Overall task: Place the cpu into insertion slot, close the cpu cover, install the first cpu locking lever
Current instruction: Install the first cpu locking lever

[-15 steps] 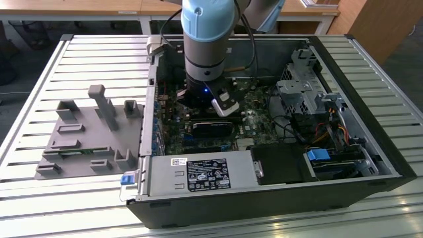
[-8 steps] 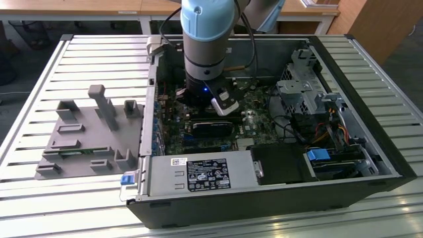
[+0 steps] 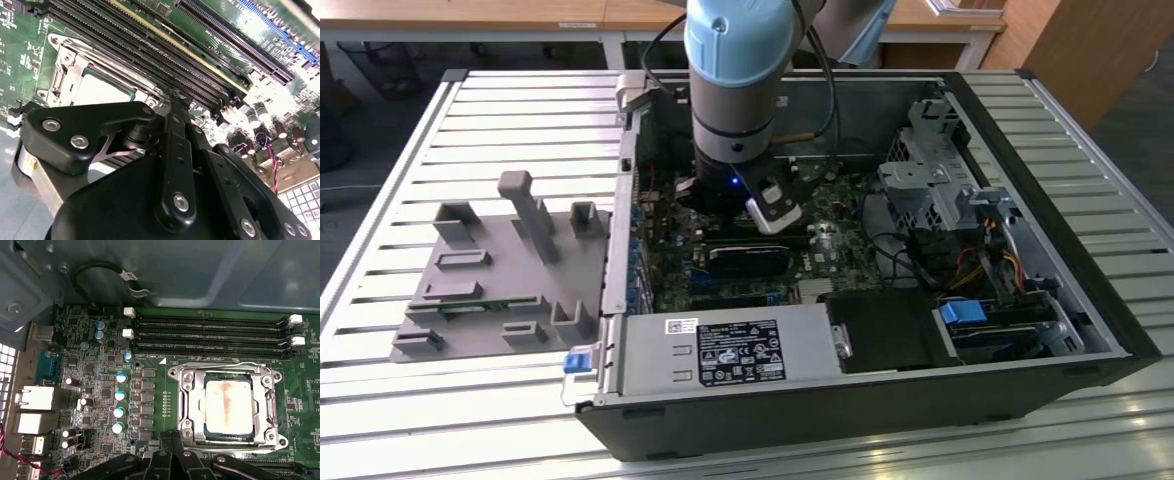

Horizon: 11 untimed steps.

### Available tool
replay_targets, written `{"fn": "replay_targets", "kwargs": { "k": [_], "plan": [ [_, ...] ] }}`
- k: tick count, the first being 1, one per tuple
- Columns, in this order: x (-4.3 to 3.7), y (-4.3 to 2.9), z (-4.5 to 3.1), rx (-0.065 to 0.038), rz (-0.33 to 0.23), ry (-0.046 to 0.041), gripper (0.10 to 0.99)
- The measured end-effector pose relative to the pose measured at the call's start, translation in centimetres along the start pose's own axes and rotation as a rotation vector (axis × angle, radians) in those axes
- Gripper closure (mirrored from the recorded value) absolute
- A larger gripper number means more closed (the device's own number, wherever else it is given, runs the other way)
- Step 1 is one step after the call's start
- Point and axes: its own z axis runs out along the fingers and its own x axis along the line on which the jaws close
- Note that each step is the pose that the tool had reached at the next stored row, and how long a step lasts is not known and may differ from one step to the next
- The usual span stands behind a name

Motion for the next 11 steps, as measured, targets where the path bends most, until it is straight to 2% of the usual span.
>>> {"fn": "replay_targets", "kwargs": {
  "k": [5, 11],
  "plan": [
    [0.02, -0.05, 0.09, 0.000, 0.000, 0.0000, 0.980],
    [0.03, -0.45, -0.01, 0.000, 0.000, 0.0001, 0.980]
  ]
}}
